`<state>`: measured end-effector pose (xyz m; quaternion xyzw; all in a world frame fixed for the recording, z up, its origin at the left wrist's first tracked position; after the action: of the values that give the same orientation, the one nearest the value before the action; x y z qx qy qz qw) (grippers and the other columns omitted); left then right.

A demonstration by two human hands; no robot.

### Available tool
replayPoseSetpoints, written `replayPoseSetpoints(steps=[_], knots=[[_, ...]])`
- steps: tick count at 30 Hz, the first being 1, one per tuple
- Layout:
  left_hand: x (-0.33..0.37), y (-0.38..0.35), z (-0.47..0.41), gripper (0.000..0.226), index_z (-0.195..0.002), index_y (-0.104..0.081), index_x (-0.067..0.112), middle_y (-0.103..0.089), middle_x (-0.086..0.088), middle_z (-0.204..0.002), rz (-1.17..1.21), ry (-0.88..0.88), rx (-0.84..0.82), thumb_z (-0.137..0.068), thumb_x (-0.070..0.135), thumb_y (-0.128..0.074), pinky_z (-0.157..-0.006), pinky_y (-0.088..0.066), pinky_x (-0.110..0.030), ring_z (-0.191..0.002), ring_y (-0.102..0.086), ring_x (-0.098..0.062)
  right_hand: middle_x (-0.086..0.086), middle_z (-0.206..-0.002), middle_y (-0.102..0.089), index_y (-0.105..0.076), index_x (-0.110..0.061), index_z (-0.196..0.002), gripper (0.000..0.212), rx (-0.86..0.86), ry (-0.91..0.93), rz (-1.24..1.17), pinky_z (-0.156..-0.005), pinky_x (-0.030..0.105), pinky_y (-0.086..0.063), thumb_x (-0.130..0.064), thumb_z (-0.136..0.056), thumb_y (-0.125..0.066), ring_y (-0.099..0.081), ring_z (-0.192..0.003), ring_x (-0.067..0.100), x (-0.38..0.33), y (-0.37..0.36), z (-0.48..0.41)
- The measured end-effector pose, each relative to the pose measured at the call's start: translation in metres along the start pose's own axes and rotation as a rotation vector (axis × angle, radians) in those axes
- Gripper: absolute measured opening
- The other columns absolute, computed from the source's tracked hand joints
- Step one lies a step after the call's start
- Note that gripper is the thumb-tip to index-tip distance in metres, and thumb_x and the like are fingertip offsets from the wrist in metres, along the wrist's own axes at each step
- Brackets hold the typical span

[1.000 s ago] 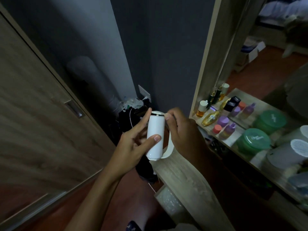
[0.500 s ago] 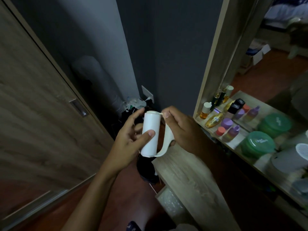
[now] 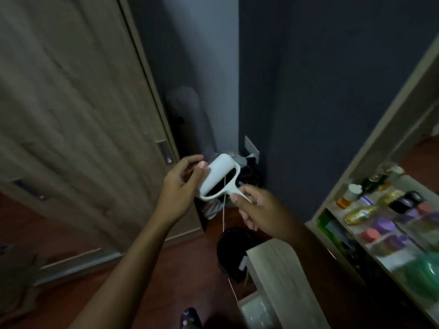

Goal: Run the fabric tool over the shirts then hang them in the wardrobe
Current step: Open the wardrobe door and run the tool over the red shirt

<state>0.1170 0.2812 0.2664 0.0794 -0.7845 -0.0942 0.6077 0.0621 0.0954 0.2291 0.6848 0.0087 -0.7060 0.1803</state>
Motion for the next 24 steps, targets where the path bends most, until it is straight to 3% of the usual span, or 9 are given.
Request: replayPoseSetpoints(steps=[2, 5, 9, 12, 19, 24], knots=[[-0.012, 0.031, -0.019, 0.027, -0.106, -0.070, 0.018, -0.076, -0.002, -0.098, -0.099, -0.026, 0.088, -0.097, 0.041, -0.058, -0.080, -0.056, -0.031, -0.086, -0.071, -0.005, 0.004, -0.059, -0.049, -0.056, -0.012, -0.086, 0.032, 0.054, -0.063, -0.119, -0.044, 0.026, -0.036, -0.041, -0.099, -0.055, -0.045, -0.046, 0.018, 0.003, -0.012, -0.027], [-0.040, 0.075, -0.048, 0.027, -0.090, -0.072, 0.012, -0.074, 0.000, -0.074, -0.283, 0.002, 0.180, -0.100, 0.034, -0.059, -0.068, -0.057, -0.033, -0.062, -0.068, -0.003, 0.004, -0.058, -0.047, -0.057, -0.005, -0.094, 0.032, 0.132, -0.141, -0.294, -0.045, 0.028, -0.031, -0.035, -0.101, -0.054, -0.041, -0.043, 0.017, 0.004, -0.027, -0.068], [-0.084, 0.118, -0.103, 0.039, -0.069, -0.065, 0.018, -0.067, 0.006, -0.059, -0.560, 0.043, 0.235, -0.094, 0.046, -0.057, -0.064, -0.056, -0.033, -0.059, -0.068, -0.014, 0.004, -0.060, -0.054, -0.062, -0.007, -0.109, 0.027, 0.156, -0.166, -0.415, -0.043, 0.027, -0.037, -0.031, -0.102, -0.053, -0.046, -0.042, 0.015, -0.011, -0.051, -0.127], [-0.125, 0.137, -0.159, 0.037, -0.067, -0.062, 0.016, -0.065, -0.003, -0.063, -0.762, 0.125, 0.220, -0.092, 0.043, -0.059, -0.058, -0.043, -0.030, -0.067, -0.067, -0.027, 0.006, -0.062, -0.054, -0.061, -0.005, -0.111, 0.026, 0.181, -0.160, -0.453, -0.045, 0.029, -0.035, -0.028, -0.102, -0.052, -0.048, -0.041, 0.015, -0.024, -0.064, -0.179], [-0.238, 0.138, -0.248, 0.036, -0.078, -0.071, 0.017, -0.069, -0.008, -0.078, -0.979, 0.319, -0.131, -0.092, 0.048, -0.062, -0.060, -0.039, -0.027, -0.080, -0.070, -0.025, 0.004, -0.063, -0.058, -0.063, -0.013, -0.109, 0.023, 0.302, -0.157, -0.440, -0.046, 0.029, -0.041, -0.031, -0.102, -0.052, -0.050, -0.046, 0.018, -0.051, -0.070, -0.280], [-0.274, 0.138, -0.266, 0.042, -0.088, -0.074, 0.013, -0.073, -0.008, -0.080, -0.938, 0.332, -0.136, -0.093, 0.051, -0.058, -0.065, -0.057, -0.032, -0.073, -0.070, -0.026, 0.004, -0.064, -0.057, -0.062, -0.015, -0.110, 0.021, 0.332, -0.213, -0.445, -0.045, 0.028, -0.037, -0.032, -0.101, -0.053, -0.048, -0.046, 0.015, -0.046, -0.087, -0.311]])
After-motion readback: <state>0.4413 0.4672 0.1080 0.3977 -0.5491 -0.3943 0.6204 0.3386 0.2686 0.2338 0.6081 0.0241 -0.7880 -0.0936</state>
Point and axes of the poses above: each hand's wrist, its own z-axis away from the middle knuckle, its own y-axis out of the back of the hand, x = y × z, the point moved 8 cm from there along -z, towards the middle knuckle
